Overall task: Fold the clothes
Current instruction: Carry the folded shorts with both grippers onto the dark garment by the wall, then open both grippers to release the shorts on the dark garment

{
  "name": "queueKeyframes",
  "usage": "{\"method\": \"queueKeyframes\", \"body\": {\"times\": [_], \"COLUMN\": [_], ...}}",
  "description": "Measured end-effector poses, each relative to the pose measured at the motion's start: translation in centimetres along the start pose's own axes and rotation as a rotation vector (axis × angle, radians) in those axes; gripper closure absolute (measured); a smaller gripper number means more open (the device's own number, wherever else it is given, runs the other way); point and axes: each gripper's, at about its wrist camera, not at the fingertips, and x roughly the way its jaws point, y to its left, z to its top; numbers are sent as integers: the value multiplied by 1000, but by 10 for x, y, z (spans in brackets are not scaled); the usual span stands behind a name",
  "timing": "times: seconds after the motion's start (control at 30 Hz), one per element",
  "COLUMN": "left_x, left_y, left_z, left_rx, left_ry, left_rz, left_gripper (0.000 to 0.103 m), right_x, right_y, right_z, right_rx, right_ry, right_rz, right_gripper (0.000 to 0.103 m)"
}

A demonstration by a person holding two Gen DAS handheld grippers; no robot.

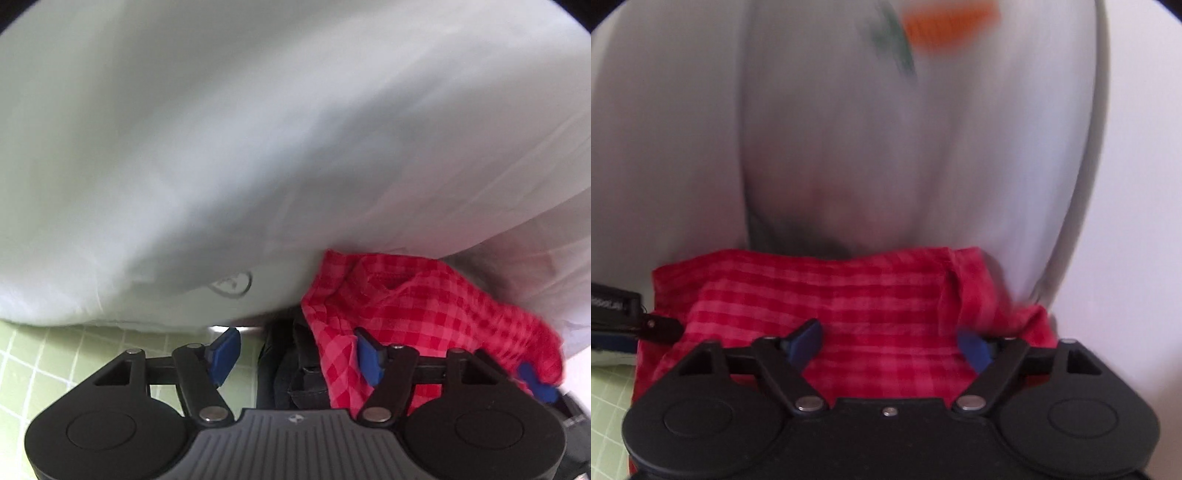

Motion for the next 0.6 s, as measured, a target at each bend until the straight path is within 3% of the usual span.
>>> {"method": "queueKeyframes", "body": {"times": [0.1, 0.23, 0.3, 0.43, 0.5, 0.6], "left_x": [1, -22, -45, -116, -154, -212], "left_y": [2, 1, 1, 11, 23, 40], "left_z": [-4, -3, -5, -25, -38, -59], "left_rx": [0, 37, 78, 168, 181, 209], "left_ry": [11, -2, -25, -114, -134, -148], "left_rz": [-3, -13, -21, -75, -67, -73], "left_gripper": [35, 35, 22, 12, 2, 0], "right_x": [11, -1, -21, -87, -129, -191], "right_y": [5, 5, 8, 6, 5, 4], "right_z": [-11, 4, 10, 11, 5, -12], "right_rx": [-2, -4, -21, 63, 114, 167], "right_ry": [12, 31, 17, -11, -22, -6], "right_rz": [14, -12, -41, -20, -12, -25], "right_gripper": [19, 15, 13, 7, 4, 0]}}
